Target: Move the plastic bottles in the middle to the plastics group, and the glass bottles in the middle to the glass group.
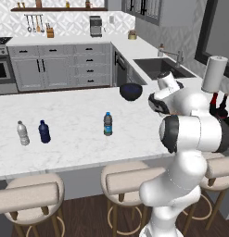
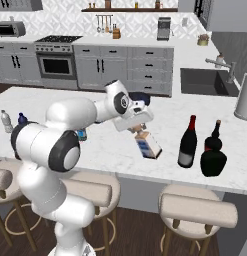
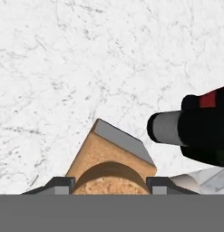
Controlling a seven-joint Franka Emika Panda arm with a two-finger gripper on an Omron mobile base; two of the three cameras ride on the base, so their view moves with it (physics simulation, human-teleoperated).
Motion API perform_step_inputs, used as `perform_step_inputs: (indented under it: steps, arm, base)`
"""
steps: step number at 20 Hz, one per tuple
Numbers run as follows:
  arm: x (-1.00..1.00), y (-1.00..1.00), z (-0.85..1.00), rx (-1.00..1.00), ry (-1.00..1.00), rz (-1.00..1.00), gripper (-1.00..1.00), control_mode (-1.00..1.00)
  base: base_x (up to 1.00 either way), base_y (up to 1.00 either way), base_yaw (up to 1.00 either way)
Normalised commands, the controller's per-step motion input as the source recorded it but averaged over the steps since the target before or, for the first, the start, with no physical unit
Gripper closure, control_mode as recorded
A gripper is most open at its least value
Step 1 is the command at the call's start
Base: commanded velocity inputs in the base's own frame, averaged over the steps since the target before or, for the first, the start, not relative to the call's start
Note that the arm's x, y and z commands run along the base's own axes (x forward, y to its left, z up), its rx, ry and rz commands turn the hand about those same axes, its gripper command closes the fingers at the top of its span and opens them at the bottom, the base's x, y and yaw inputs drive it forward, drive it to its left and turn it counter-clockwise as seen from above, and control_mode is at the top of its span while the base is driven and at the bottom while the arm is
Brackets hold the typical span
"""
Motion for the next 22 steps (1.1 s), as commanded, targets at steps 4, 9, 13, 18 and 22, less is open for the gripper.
perform_step_inputs:
  steps: [4,9,13,18,22]
  arm:
    - [0.49,-0.57,0.0,0.13,0.0,0.0,1.0,-1.0]
    - [0.35,-0.42,-0.16,0.23,0.0,0.0,1.0,-1.0]
    - [0.32,-0.28,-0.25,0.17,0.0,0.0,1.0,-1.0]
    - [0.37,-0.4,-0.13,0.01,0.0,-0.02,1.0,-1.0]
    - [0.18,-0.45,-0.03,0.0,0.0,-0.09,1.0,-1.0]
  base:
    - [0.0,0.0,0.0]
    - [0.0,0.0,0.0]
    - [0.0,0.0,0.0]
    - [0.0,0.0,0.0]
    - [0.0,0.0,0.0]
